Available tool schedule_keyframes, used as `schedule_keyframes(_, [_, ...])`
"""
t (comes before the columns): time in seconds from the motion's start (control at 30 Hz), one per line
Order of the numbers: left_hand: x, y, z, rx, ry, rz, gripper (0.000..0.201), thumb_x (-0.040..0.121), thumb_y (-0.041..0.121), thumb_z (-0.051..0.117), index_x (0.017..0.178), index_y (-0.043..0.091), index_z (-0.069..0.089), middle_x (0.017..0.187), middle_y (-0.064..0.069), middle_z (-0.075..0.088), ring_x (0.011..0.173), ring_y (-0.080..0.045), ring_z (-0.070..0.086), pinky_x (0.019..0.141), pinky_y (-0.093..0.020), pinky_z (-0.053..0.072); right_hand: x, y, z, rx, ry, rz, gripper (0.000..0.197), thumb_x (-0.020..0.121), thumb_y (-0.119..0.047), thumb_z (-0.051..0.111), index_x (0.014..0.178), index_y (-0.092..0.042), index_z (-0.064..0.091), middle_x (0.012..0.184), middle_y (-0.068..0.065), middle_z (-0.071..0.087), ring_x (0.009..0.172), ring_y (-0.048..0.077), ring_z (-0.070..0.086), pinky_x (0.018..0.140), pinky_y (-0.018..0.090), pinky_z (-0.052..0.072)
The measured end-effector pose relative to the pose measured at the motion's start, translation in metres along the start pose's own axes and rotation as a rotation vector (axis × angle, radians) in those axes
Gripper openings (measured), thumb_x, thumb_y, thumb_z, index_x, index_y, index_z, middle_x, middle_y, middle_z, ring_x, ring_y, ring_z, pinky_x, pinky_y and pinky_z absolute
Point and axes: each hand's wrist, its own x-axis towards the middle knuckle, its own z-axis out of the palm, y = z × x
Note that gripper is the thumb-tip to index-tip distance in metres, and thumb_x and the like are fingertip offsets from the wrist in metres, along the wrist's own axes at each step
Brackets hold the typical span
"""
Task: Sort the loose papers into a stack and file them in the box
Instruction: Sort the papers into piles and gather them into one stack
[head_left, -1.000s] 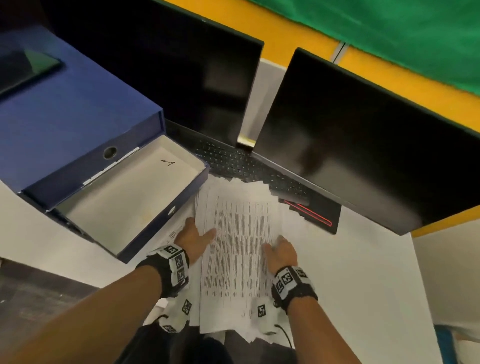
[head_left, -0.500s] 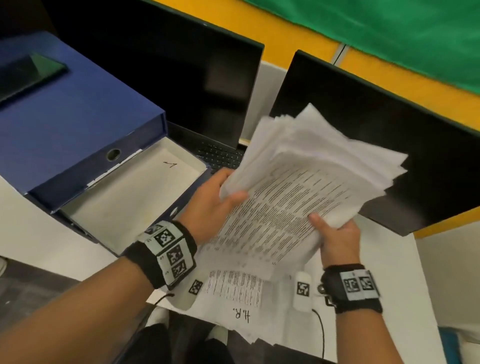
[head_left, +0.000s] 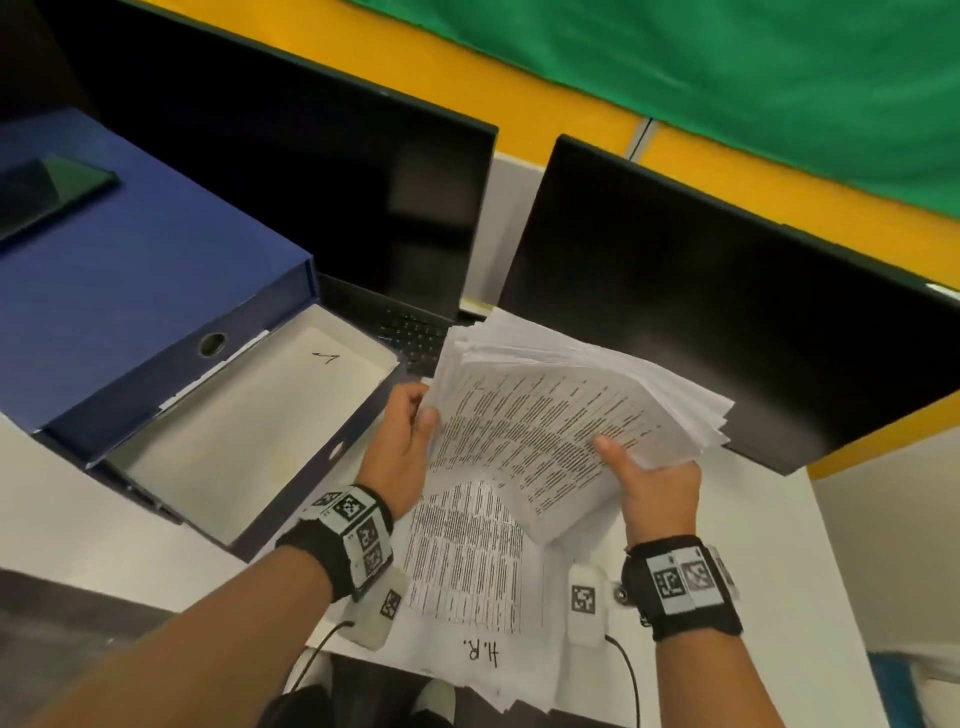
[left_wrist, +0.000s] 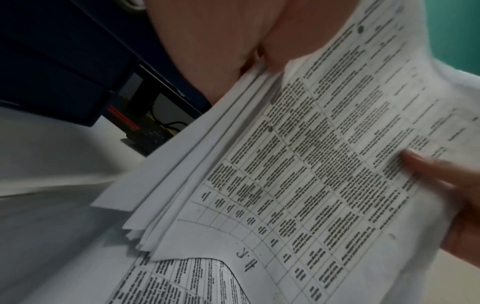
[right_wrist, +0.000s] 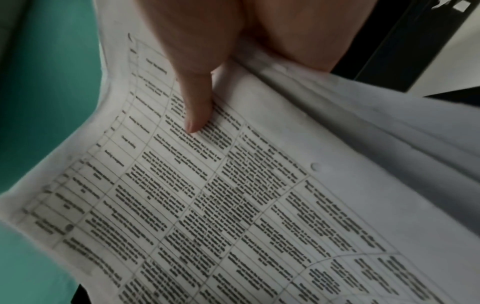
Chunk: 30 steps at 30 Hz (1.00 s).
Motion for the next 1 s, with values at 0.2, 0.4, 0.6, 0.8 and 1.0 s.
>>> schedule_keyframes(0.2, [0.014,-0.017,0.0,-0.139,0.241,-0.112,0.016,0.101,0.022,0.046,0.091,0.022,0.058,0.099,-0.005,0.07,0.093,-0.019,0.069,0.079,-0.037,0.056,0.004,0.003,-0.001,-0.028,-0.029,-0.01,0.042,0.071,-0.003,0.084,0.101,-0.027,0.068,0.093,-0.016,0.075,0.086,-0.001,0.07,0.063,0.014,0.056])
schedule_keyframes(0.4, [0.024,-0.021,0.006,-0.058,0.243,-0.142,0.016,0.104,0.022,0.039,0.103,0.012,0.052,0.101,-0.005,0.067,0.095,-0.019,0.066,0.078,-0.033,0.056,0.006,0.011,0.002,-0.023,-0.016,0.017,0.04,0.074,-0.008,0.083,0.103,-0.03,0.067,0.093,-0.017,0.074,0.086,0.0,0.07,0.066,0.017,0.057])
schedule_keyframes(0.6, [0.017,0.0,0.0,-0.017,0.043,-0.135,0.037,0.101,0.017,0.044,0.109,0.053,0.046,0.114,0.007,0.067,0.102,-0.01,0.067,0.084,-0.042,0.059,0.008,0.013,-0.002,-0.02,0.003,0.032,0.037,0.077,-0.012,0.081,0.109,-0.026,0.068,0.099,-0.009,0.075,0.089,0.007,0.071,0.073,0.026,0.06])
schedule_keyframes(0.8, [-0.003,0.041,-0.001,-0.129,-0.208,0.157,0.093,0.08,0.016,0.073,0.148,0.037,0.013,0.148,0.005,0.037,0.132,-0.002,0.045,0.097,-0.029,0.05,0.003,-0.021,-0.008,0.033,-0.023,-0.068,0.032,0.08,-0.001,0.075,0.103,-0.022,0.069,0.097,-0.01,0.076,0.092,0.007,0.072,0.073,0.019,0.058])
schedule_keyframes(1.0, [0.015,0.024,-0.009,-0.043,-0.122,0.072,0.082,0.077,0.032,0.079,0.142,0.028,0.03,0.134,0.008,0.054,0.123,-0.007,0.055,0.097,-0.042,0.054,0.001,-0.005,-0.006,-0.007,-0.06,-0.043,0.04,0.07,0.006,0.081,0.106,-0.009,0.069,0.099,-0.001,0.077,0.094,0.015,0.073,0.078,0.029,0.06])
